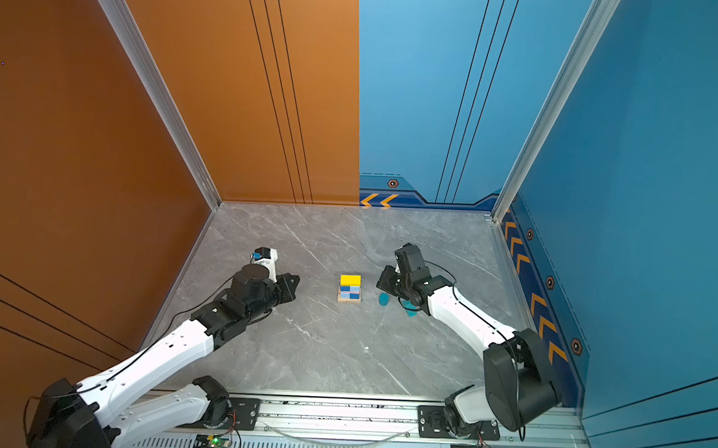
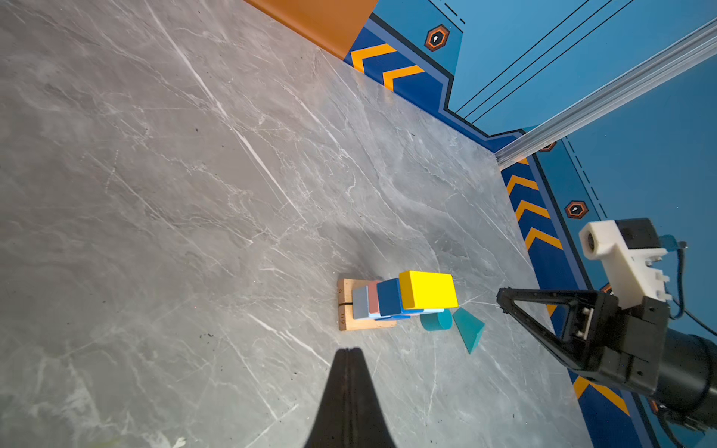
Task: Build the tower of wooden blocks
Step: 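Pull the left gripper back while the right gripper nears the teal cylinder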
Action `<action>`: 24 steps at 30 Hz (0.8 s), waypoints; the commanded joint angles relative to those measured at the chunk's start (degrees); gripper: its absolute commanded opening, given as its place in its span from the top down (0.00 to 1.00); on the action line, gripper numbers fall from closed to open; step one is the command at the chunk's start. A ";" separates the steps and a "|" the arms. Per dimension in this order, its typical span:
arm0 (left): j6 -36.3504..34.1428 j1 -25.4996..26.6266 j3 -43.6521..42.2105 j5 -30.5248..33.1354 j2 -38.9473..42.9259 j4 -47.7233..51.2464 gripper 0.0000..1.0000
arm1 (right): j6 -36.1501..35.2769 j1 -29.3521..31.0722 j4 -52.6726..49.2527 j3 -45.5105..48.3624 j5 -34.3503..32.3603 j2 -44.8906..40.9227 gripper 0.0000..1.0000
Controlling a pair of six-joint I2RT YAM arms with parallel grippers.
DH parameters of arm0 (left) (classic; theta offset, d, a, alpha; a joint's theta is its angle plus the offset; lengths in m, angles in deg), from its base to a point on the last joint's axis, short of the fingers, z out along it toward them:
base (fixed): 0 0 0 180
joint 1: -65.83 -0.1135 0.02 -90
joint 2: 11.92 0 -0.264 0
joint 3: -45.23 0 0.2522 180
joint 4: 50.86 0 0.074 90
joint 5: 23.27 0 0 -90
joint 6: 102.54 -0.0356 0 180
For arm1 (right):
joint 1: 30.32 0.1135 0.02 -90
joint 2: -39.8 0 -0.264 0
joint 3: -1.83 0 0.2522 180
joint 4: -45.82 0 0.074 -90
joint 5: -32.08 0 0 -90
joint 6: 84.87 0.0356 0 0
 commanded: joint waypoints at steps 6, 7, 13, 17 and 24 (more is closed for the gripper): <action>-2.84 -1.65 -0.14 -4.93 -1.25 1.02 1.00 | 0.85 2.95 0.79 -5.75 0.70 5.20 1.00; -2.91 -1.78 -0.21 -5.02 -1.35 0.94 1.00 | 0.93 3.16 0.79 -6.11 0.76 5.63 1.00; -3.10 -2.24 -0.43 -5.46 -1.31 1.02 1.00 | 1.11 4.06 0.78 -7.65 0.96 7.98 1.00; -3.19 -2.51 -0.49 -5.62 -1.32 1.03 1.00 | 1.38 4.30 0.83 -8.27 0.99 8.88 1.00; -3.19 -2.60 -0.49 -5.73 -1.53 0.93 1.00 | 1.46 4.94 0.87 -9.23 1.45 10.02 1.00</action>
